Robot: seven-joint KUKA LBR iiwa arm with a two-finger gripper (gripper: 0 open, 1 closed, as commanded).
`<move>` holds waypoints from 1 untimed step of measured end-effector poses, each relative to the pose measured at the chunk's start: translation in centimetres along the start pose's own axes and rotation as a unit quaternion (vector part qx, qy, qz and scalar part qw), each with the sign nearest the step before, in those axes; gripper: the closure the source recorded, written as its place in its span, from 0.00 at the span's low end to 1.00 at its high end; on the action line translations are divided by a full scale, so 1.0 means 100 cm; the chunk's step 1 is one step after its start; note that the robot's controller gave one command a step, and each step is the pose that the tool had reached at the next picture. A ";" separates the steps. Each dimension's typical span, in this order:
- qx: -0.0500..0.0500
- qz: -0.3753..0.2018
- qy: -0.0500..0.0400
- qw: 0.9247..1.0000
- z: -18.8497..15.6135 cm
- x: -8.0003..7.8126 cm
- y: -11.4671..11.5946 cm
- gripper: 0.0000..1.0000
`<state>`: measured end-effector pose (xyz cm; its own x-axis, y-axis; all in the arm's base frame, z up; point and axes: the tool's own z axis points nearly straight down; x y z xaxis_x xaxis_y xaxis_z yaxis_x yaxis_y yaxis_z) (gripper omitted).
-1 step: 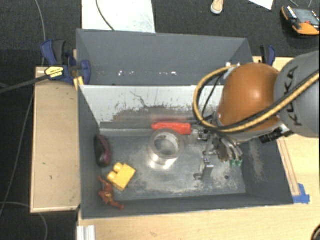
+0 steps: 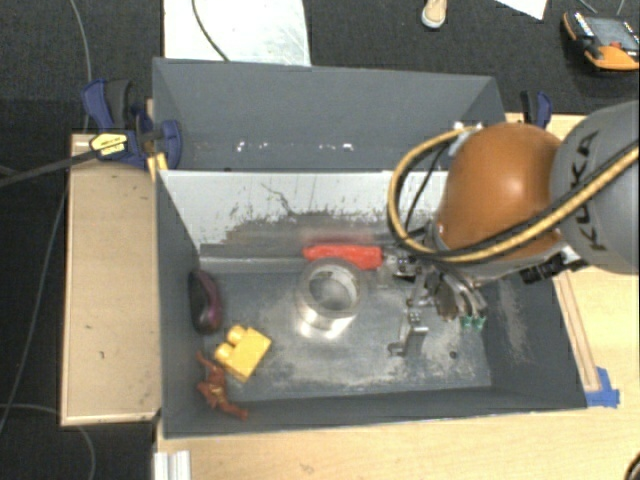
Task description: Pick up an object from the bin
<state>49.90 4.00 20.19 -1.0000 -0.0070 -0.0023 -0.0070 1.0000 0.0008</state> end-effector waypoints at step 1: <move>0.000 -0.261 -0.004 0.965 0.113 -0.033 0.071 0.00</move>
Offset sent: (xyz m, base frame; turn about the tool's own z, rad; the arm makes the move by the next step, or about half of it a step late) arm 0.0463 0.0718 -0.0644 -0.4064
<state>53.15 11.16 8.86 -0.8599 -0.5103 -0.0093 -0.5103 0.8600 -0.0026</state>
